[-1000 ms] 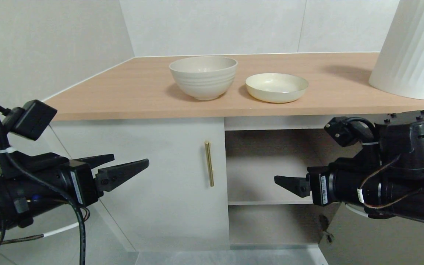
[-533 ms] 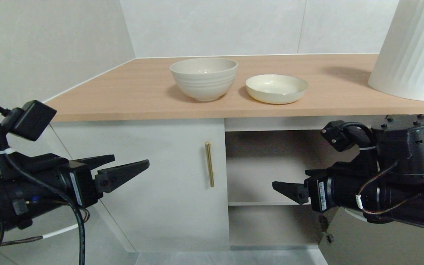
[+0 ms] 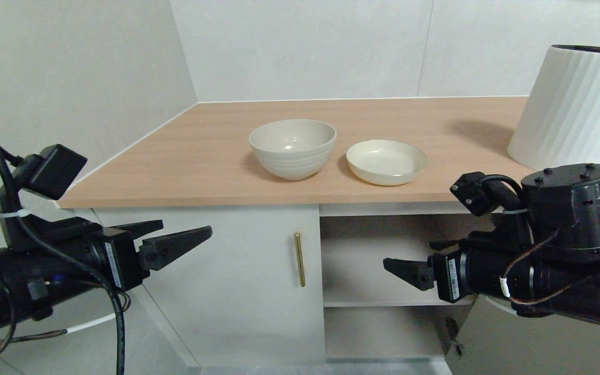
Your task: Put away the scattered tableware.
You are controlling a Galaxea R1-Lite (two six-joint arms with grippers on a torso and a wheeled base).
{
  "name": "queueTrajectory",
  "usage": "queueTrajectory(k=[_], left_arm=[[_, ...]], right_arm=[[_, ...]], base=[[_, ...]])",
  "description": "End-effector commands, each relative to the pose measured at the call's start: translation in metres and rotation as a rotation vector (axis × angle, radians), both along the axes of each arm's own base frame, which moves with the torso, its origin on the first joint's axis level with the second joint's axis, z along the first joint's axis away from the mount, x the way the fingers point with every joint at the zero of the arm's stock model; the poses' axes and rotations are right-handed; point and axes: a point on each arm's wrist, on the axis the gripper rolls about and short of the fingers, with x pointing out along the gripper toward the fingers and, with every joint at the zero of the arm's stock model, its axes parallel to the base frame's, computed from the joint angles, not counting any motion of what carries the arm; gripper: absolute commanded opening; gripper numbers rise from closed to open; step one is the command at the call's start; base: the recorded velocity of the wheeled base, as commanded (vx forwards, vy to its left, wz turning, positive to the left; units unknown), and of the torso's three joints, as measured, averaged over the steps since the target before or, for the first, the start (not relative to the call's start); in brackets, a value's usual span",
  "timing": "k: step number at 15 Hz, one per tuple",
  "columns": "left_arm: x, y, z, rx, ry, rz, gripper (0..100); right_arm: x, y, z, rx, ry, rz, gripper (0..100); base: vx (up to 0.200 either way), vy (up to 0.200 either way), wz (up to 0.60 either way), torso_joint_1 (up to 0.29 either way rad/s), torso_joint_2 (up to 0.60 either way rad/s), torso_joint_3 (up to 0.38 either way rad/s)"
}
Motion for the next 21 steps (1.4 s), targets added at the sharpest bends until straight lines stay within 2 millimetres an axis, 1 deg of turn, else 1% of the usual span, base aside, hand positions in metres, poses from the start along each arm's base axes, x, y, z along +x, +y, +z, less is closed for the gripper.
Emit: queueTrajectory(k=[1, 3, 5, 9, 13, 15, 16, 17, 18, 19, 21], left_arm=[[0.003, 0.0, -0.003, 0.005, 0.015, 0.003, 100], [0.007, -0.001, -0.006, 0.009, 0.03, 0.005, 100], [0.015, -0.002, -0.013, 0.017, 0.055, 0.017, 100], [0.029, -0.003, -0.021, 0.017, 0.062, 0.03, 100], [0.031, -0.003, -0.025, 0.019, 0.071, 0.031, 100], [0.031, -0.003, -0.022, 0.014, 0.058, 0.023, 100], [0.032, -0.004, -0.019, 0.008, 0.041, 0.006, 100], [0.036, -0.006, -0.011, -0.004, 0.009, -0.006, 100], [0.043, -0.008, -0.001, -0.014, -0.018, -0.007, 100], [0.05, -0.01, 0.002, -0.012, -0.011, 0.004, 100], [0.058, -0.012, -0.006, 0.008, 0.061, 0.0, 100]], right_arm=[[0.0, 0.0, 0.0, -0.001, 0.001, 0.0, 100], [0.001, 0.0, 0.0, 0.0, 0.002, 0.002, 100], [0.004, 0.003, -0.004, -0.011, 0.014, 0.0, 100], [0.006, 0.003, -0.005, -0.007, 0.012, 0.0, 100], [0.011, 0.005, -0.008, -0.015, 0.022, -0.008, 100], [0.024, 0.007, -0.006, -0.004, 0.007, -0.029, 100], [0.027, 0.008, 0.0, 0.007, -0.004, -0.034, 100], [0.032, 0.009, 0.006, 0.011, -0.011, -0.05, 100], [0.035, 0.006, 0.013, 0.006, 0.002, -0.069, 100], [0.039, 0.004, 0.019, 0.003, 0.029, -0.09, 100], [0.055, 0.005, 0.021, 0.064, 0.102, -0.178, 100]], base=[[0.0, 0.0, 0.0, 0.188, -0.48, -0.3], [0.0, 0.0, 0.0, 0.186, -0.47, -0.283], [0.0, 0.0, 0.0, 0.186, -0.48, -0.283], [0.0, 0.0, 0.0, 0.204, -0.49, -0.281], [0.0, 0.0, 0.0, 0.165, -0.38, -0.216], [0.0, 0.0, 0.0, 0.039, -0.07, -0.046], [0.0, 0.0, 0.0, 0.0, 0.0, 0.0], [0.0, 0.0, 0.0, 0.0, 0.0, 0.0], [0.0, 0.0, 0.0, 0.0, 0.0, 0.0], [0.0, 0.0, 0.0, 0.0, 0.0, 0.0], [0.0, 0.0, 0.0, 0.0, 0.0, 0.0]])
